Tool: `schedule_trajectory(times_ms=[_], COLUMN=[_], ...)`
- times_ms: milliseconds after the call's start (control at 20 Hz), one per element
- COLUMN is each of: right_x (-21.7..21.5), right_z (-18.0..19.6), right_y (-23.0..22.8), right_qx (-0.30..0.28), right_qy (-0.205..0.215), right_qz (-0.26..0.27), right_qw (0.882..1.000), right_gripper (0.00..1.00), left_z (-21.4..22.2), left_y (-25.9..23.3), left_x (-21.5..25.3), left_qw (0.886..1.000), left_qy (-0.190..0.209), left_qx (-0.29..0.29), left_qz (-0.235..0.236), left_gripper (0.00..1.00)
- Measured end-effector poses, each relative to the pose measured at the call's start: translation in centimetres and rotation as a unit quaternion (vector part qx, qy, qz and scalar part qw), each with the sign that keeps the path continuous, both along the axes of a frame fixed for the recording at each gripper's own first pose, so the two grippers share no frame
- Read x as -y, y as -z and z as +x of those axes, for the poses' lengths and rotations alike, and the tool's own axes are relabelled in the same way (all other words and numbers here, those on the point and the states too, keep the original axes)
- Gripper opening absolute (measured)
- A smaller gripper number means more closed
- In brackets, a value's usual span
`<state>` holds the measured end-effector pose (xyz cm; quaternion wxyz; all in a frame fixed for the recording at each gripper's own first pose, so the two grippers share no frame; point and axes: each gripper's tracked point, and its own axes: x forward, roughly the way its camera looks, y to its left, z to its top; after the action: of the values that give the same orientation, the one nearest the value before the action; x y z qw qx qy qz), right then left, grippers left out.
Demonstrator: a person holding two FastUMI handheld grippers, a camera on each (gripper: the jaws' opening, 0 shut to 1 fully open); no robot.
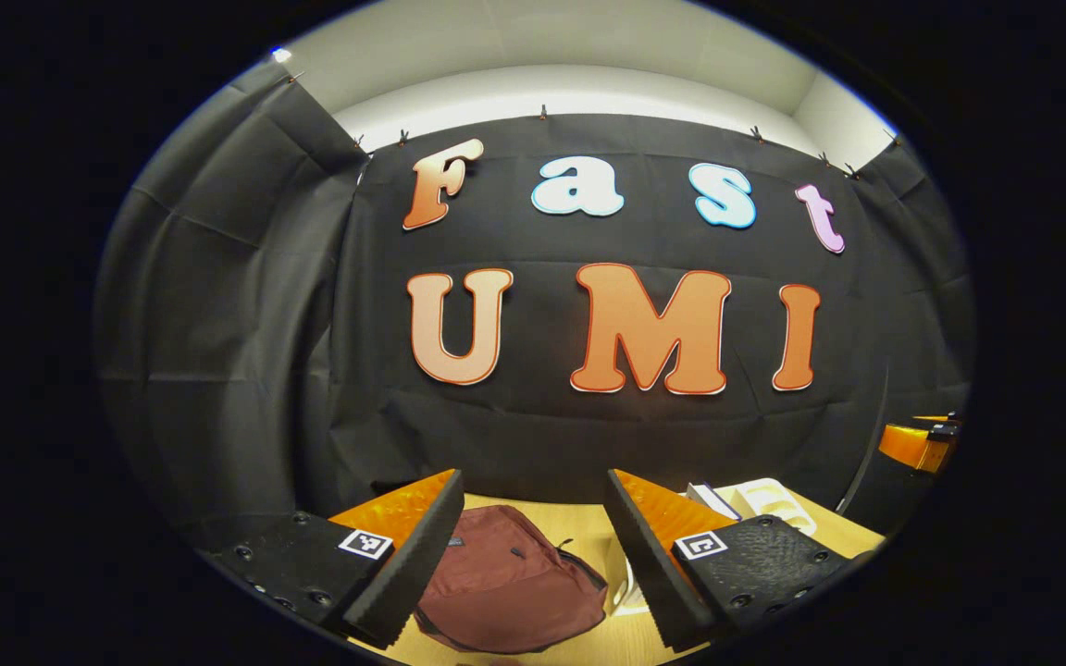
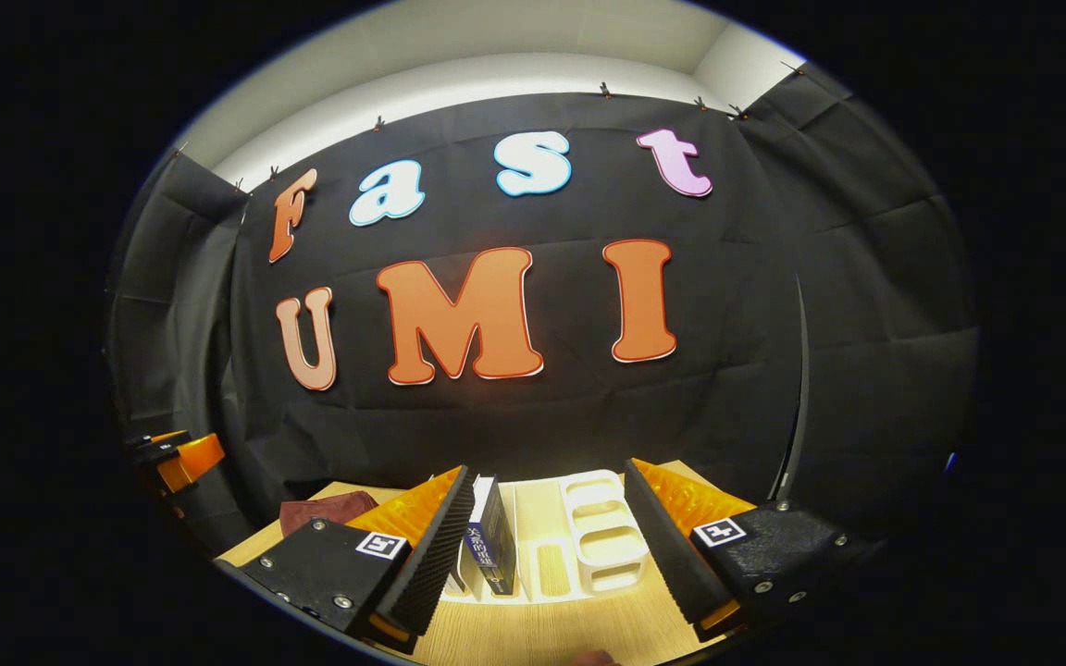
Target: Open the schoolbag, grab two books from the bookshelf and put them into the schoolbag.
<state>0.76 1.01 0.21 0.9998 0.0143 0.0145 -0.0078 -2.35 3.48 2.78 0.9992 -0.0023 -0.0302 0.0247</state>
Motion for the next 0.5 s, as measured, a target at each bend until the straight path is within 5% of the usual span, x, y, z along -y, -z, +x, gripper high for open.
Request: schedule_trajectory(times_ms=[500], right_x=[-0.6], right_z=[0.6], right_y=[1.1], right_qx=[-0.015], right_qy=[-0.008], right_qz=[0.003], right_qw=[1.000], right_gripper=[0.97], left_z=[0.4], left_y=[1.0], left_x=[-0.3], left_qw=[1.000], left_qy=[0.003], left_qx=[-0.009], left_qz=[0.012], left_gripper=[0.95])
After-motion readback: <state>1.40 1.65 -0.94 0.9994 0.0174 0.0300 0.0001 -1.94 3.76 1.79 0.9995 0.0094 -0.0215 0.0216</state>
